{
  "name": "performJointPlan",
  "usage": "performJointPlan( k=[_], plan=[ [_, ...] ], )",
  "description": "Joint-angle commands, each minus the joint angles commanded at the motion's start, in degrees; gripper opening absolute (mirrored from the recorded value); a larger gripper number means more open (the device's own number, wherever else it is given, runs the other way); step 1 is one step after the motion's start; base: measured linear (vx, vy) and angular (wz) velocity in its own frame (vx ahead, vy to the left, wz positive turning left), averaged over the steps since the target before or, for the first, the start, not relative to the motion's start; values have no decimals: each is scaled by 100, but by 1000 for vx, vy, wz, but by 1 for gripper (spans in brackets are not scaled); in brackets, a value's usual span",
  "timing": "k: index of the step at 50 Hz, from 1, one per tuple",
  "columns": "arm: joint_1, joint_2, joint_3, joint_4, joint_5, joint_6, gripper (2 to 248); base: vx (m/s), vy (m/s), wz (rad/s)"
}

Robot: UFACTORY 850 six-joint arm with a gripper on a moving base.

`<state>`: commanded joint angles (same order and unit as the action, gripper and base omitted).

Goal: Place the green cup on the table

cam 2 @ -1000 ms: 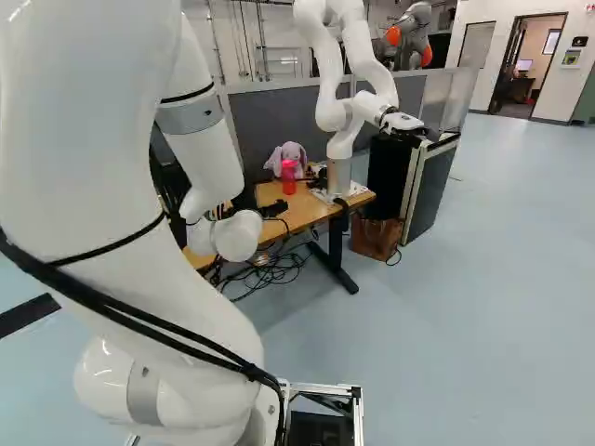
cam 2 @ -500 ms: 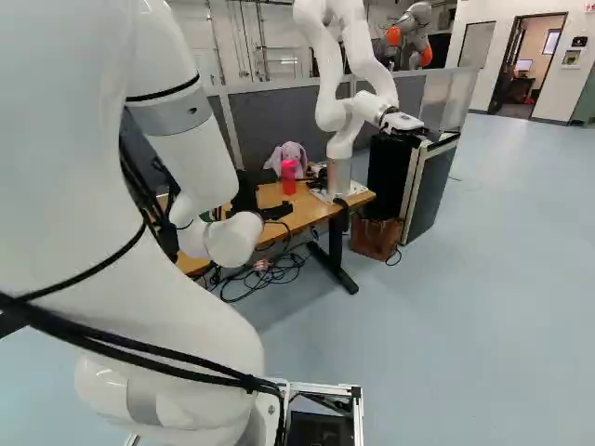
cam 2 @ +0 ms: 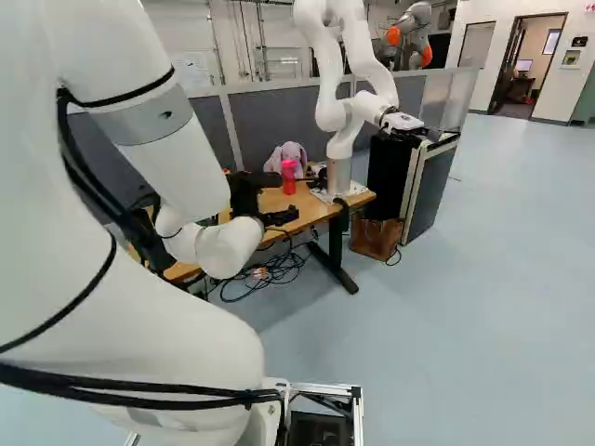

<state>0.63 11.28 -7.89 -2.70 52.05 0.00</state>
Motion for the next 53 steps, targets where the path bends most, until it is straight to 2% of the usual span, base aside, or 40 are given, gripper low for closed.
performJointPlan(
  k=[24, 53],
  plan=[
    [-54, 405, 248, 232, -176, 0, 247, 0, 0, 0],
    [-63, 472, 289, 270, -205, 0, 247, 0, 0, 0]
  ],
)
